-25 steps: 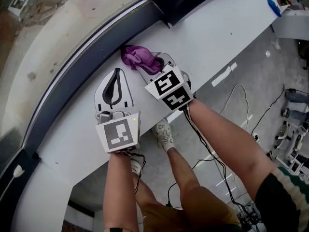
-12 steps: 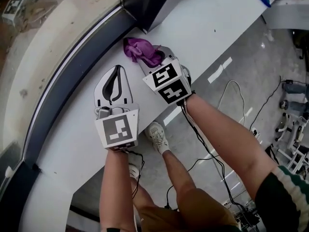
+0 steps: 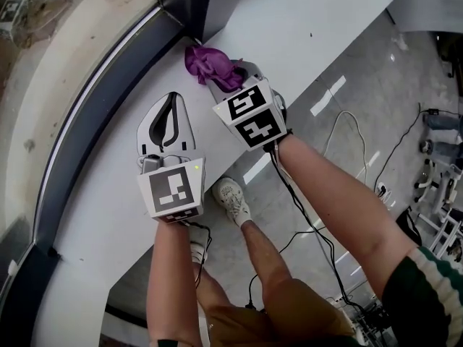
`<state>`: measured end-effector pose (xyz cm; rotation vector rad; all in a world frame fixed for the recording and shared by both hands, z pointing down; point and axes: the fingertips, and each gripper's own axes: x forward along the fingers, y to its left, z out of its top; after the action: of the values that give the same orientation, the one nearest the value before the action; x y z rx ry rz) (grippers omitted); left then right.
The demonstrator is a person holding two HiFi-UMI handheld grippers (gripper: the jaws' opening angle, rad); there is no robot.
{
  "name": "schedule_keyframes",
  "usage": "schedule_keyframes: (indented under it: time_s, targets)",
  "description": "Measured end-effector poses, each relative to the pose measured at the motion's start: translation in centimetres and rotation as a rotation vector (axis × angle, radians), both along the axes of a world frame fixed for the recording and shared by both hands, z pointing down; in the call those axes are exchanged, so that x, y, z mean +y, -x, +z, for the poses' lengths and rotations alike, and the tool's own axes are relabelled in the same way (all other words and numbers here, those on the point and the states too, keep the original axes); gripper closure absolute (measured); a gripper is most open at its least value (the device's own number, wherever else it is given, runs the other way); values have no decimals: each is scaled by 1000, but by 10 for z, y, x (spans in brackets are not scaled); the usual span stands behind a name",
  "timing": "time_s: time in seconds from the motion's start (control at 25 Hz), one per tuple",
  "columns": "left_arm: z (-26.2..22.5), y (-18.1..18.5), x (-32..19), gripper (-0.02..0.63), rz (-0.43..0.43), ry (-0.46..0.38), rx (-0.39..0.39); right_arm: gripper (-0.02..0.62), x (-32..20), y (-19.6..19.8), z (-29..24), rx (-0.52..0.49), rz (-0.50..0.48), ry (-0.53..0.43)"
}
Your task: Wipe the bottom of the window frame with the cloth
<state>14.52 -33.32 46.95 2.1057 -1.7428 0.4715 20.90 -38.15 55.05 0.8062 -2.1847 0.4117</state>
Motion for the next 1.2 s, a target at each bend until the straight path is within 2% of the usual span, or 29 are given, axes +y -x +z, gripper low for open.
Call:
schedule_keyframes:
  time_s: [0.16,0.36,0.6,1.2]
  targets:
    - [1,-8,1,597,-1,7,21,469,5,-6,2,4,-14,-1]
    - [7,-12,9,597,5,13,1,469,15,-20,5,15,-27,5]
    - [10,-28,18,597,15,28,13,469,32,-43,6,22,-45,25]
    - [22,-77,52,597,46,55,25,469,79,-94,8,21,-23,68]
